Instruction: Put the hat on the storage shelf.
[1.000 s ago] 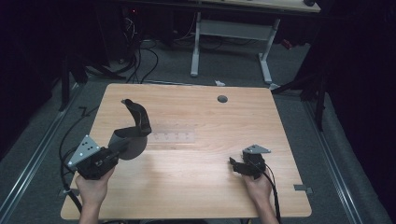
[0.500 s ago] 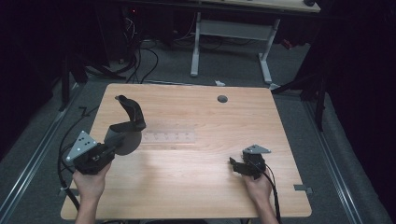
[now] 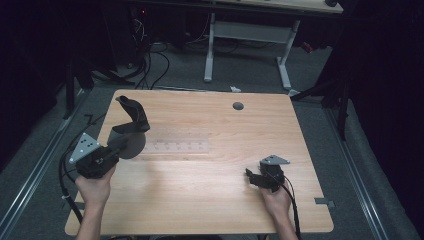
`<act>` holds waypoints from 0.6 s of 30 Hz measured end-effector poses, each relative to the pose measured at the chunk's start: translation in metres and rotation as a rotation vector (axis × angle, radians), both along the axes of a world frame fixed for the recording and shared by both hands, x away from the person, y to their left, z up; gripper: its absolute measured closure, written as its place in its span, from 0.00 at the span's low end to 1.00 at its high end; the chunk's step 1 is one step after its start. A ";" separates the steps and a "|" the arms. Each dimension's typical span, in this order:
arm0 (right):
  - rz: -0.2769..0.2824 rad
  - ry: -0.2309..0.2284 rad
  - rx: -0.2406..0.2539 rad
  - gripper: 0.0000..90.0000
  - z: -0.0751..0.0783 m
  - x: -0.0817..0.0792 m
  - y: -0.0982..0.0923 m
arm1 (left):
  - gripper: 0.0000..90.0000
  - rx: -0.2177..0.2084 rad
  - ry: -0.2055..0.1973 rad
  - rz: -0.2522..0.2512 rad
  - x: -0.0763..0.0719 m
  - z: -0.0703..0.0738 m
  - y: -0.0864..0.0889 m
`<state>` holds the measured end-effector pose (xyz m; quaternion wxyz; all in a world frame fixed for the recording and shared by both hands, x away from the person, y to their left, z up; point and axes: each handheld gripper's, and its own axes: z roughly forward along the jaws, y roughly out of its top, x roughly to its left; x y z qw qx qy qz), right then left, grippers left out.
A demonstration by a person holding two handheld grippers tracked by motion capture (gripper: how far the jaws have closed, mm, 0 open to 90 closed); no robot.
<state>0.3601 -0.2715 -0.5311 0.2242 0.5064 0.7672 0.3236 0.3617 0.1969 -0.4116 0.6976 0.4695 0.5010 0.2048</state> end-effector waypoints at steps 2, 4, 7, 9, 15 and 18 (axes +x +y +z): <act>0.000 0.000 0.000 0.38 0.000 0.000 0.000 | 0.96 0.016 -0.003 0.016 0.005 0.000 0.001; 0.001 0.000 0.000 0.38 0.000 0.000 0.000 | 0.96 0.029 -0.008 0.031 0.010 0.000 0.003; 0.001 0.000 -0.001 0.38 0.000 0.000 0.000 | 0.96 0.057 -0.007 0.060 0.019 -0.002 0.004; 0.001 0.000 -0.001 0.38 0.000 0.000 0.000 | 0.96 0.084 0.001 0.076 0.026 -0.005 0.004; 0.000 0.000 -0.001 0.38 0.000 0.000 0.000 | 0.96 0.115 0.002 0.084 0.037 -0.011 0.003; 0.000 -0.001 -0.001 0.38 0.000 0.000 0.000 | 0.96 0.110 0.006 0.089 0.042 -0.012 0.004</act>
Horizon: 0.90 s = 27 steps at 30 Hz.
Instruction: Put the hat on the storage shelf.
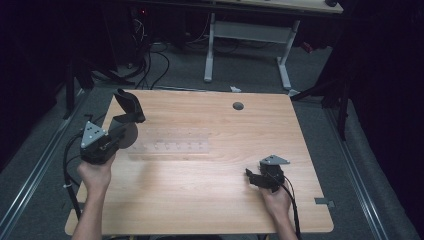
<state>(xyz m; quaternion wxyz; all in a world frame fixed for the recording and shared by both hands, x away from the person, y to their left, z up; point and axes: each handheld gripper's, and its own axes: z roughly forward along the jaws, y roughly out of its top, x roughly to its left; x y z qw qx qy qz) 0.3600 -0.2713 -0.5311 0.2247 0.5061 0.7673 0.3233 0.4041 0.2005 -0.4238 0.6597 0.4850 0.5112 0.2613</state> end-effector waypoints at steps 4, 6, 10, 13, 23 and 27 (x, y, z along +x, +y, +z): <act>0.000 0.000 0.000 0.38 0.000 0.000 0.000 | 0.96 0.010 0.013 0.008 0.007 -0.003 0.001; 0.000 0.000 0.000 0.38 0.000 0.000 0.000 | 0.96 0.018 0.019 0.012 0.009 -0.004 0.002; 0.000 0.000 0.000 0.38 0.000 0.000 0.000 | 0.96 0.013 0.027 0.023 0.014 -0.008 0.003; 0.000 0.000 0.000 0.38 0.000 0.000 0.000 | 0.96 0.017 0.032 0.020 0.016 -0.011 0.003; 0.001 -0.001 -0.001 0.38 0.000 0.000 0.000 | 0.96 0.010 0.048 0.028 0.021 -0.022 0.002; 0.000 0.000 -0.001 0.38 0.000 0.000 0.000 | 0.96 0.022 0.048 0.029 0.022 -0.028 -0.002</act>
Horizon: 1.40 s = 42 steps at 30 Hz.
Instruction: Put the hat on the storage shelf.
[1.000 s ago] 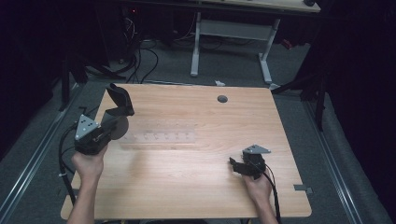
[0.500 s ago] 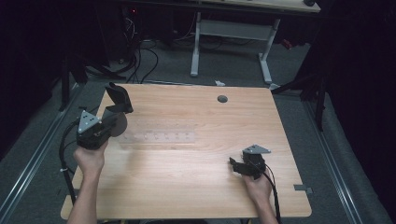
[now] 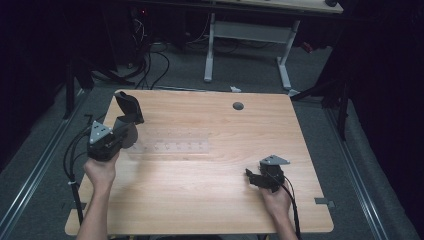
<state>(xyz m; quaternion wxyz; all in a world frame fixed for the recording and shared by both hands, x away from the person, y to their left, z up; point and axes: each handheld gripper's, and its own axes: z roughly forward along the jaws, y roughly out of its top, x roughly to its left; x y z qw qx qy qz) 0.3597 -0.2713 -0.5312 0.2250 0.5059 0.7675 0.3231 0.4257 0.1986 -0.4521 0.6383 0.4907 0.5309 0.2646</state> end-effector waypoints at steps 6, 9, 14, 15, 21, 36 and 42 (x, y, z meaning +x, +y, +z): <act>0.003 -0.001 0.000 0.38 0.000 0.000 0.000 | 0.96 -0.015 0.010 -0.004 0.000 -0.006 0.001; 0.004 0.000 0.000 0.38 0.000 0.000 0.000 | 0.95 -0.030 0.028 -0.012 0.001 -0.008 0.002; 0.006 -0.001 0.000 0.38 0.000 0.000 0.000 | 0.95 -0.052 0.049 -0.007 0.001 -0.011 0.005; 0.007 -0.001 0.000 0.38 0.000 0.000 0.000 | 0.95 -0.052 0.051 -0.005 0.000 -0.011 0.005; 0.009 0.000 0.000 0.37 0.000 0.000 0.000 | 0.78 -0.098 0.079 0.018 -0.005 -0.008 0.010; 0.015 0.000 -0.001 0.37 0.000 0.000 0.000 | 0.44 -0.094 0.065 0.086 -0.044 -0.012 0.019; 0.015 0.000 -0.001 0.37 0.000 0.000 0.000 | 0.45 -0.094 0.061 0.077 -0.062 -0.023 0.015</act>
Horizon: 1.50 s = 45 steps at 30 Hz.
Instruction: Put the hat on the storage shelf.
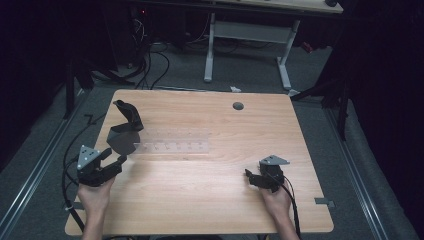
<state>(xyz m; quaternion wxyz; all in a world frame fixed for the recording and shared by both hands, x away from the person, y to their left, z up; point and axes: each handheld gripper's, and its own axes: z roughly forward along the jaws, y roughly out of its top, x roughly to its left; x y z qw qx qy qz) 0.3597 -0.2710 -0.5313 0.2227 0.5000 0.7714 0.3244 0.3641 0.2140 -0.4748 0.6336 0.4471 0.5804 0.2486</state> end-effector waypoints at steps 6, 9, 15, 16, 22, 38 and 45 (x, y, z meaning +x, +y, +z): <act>0.000 0.000 0.000 0.37 0.000 0.000 0.000 | 0.45 -0.023 0.014 -0.029 -0.014 -0.009 -0.011; 0.001 0.000 0.000 0.37 0.000 0.000 0.000 | 0.45 -0.025 0.017 -0.052 -0.020 -0.011 -0.019; 0.000 0.000 0.000 0.37 0.000 0.000 0.000 | 0.45 -0.038 0.023 -0.100 -0.026 -0.013 -0.035; 0.000 0.000 0.000 0.37 0.000 0.000 0.000 | 0.45 -0.043 0.025 -0.109 -0.027 -0.013 -0.038; -0.002 0.001 0.001 0.37 0.000 0.000 0.000 | 0.44 -0.029 0.072 -0.185 -0.030 -0.015 -0.055; 0.000 0.000 -0.001 0.37 0.000 -0.001 0.000 | 0.43 0.061 0.160 -0.320 -0.013 -0.042 -0.116; 0.000 0.001 0.000 0.37 0.000 -0.002 0.000 | 0.43 0.101 0.176 -0.303 -0.005 -0.055 -0.127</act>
